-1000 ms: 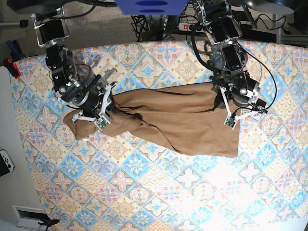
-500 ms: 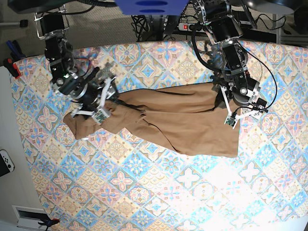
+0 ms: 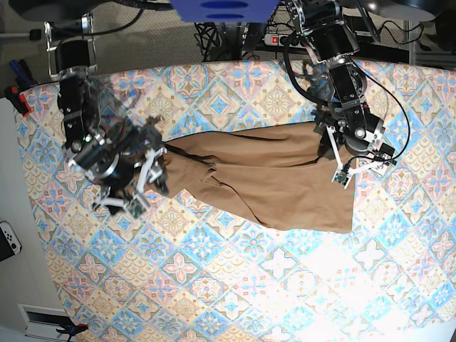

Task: Layout the t-shirt on the table in an organized manner, then fold the t-shirt properly
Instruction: 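Hold the bunched shirt end with the right gripper, adjusting its grip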

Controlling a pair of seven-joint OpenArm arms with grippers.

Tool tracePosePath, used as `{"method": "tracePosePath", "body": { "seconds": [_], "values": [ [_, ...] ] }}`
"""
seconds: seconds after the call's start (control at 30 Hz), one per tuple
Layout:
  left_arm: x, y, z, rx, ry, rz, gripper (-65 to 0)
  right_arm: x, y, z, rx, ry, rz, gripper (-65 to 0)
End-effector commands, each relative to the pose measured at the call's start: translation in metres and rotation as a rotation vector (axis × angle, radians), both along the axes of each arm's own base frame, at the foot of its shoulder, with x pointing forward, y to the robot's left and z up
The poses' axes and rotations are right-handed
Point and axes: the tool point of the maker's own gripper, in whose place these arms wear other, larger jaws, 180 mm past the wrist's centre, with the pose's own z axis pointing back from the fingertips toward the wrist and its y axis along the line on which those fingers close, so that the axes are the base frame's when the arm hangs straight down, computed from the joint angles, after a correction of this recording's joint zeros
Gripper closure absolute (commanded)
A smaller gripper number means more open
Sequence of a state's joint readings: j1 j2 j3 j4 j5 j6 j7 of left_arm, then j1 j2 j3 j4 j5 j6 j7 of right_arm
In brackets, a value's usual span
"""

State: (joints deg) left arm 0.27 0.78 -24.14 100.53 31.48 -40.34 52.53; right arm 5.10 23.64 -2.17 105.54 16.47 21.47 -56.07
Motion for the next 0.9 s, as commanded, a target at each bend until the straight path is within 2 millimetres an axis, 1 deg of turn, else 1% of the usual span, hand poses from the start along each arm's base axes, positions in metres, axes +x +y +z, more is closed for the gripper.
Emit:
{"method": "tracePosePath", "body": {
  "seconds": [0.0,0.13,0.2,0.27,0.57,0.7,0.87],
  "values": [
    [0.01,0.002,0.012,0.008,-0.045,0.0,-51.3,0.006,-0.002,0.008,0.009,-0.023,0.0,-37.3],
    [0.01,0.002,0.012,0.009,-0.045,0.0,-51.3,0.005,-0.013,-0.016,-0.002,0.045,-0.022,-37.3],
    [0.01,0.002,0.012,0.009,-0.045,0.0,-51.3,-0.001,-0.008,-0.027,-0.021,0.078,0.043,-37.3],
    [0.01,0.002,0.012,0.009,-0.045,0.0,-51.3,-0.006,-0.007,-0.033,-0.034,0.097,0.09,-37.2],
    [0.01,0.002,0.012,0.009,-0.046,0.0,-51.3,-0.01,-0.02,-0.061,-0.032,0.18,0.056,-37.2],
    [0.01,0.002,0.012,0.009,-0.046,0.0,-51.3,0.003,-0.02,-0.054,-0.009,0.145,0.054,-37.2],
    [0.01,0.002,0.012,0.009,-0.046,0.0,-51.3,0.004,-0.022,-0.058,-0.005,0.156,0.046,-37.2]
  ]
}}
